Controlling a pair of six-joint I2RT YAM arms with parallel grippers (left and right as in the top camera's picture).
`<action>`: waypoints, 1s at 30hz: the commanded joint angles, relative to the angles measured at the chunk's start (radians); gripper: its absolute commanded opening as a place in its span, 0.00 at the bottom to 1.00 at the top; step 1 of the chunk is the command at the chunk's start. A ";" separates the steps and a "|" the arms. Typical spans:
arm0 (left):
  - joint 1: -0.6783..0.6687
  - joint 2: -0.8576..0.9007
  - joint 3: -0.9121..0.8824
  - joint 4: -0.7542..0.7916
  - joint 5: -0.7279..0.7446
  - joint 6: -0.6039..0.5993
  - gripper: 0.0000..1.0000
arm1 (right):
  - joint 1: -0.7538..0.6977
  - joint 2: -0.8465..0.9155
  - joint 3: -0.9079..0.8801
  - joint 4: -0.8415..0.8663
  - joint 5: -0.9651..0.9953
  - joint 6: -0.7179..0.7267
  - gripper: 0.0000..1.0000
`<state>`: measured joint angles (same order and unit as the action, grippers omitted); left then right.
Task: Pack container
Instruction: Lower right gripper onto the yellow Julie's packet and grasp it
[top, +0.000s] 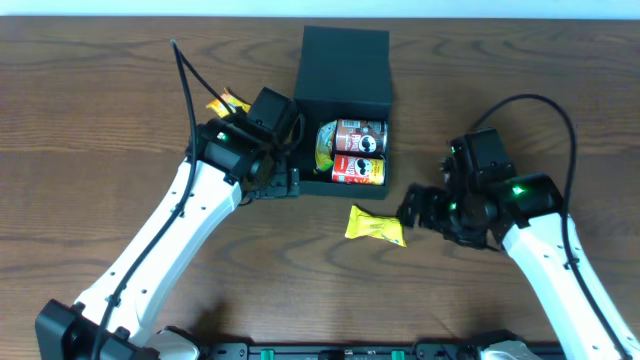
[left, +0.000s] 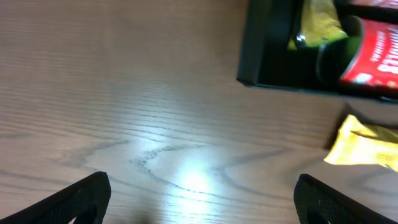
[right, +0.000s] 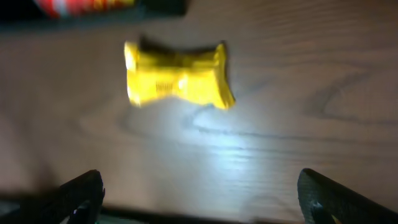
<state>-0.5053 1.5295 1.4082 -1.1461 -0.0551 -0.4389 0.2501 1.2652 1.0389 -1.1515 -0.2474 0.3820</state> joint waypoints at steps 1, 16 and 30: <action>0.001 -0.006 0.007 0.003 0.061 0.035 0.95 | 0.008 -0.002 0.010 -0.012 -0.060 -0.390 0.99; 0.001 -0.006 0.008 0.151 0.065 0.033 0.95 | 0.073 0.015 0.023 -0.113 0.021 0.616 0.99; 0.001 -0.006 0.008 0.168 -0.057 0.035 0.95 | 0.248 0.016 -0.170 0.122 0.103 1.272 0.99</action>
<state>-0.5053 1.5295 1.4086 -0.9699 -0.0864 -0.4171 0.4904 1.2770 0.9062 -1.0428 -0.1894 1.5375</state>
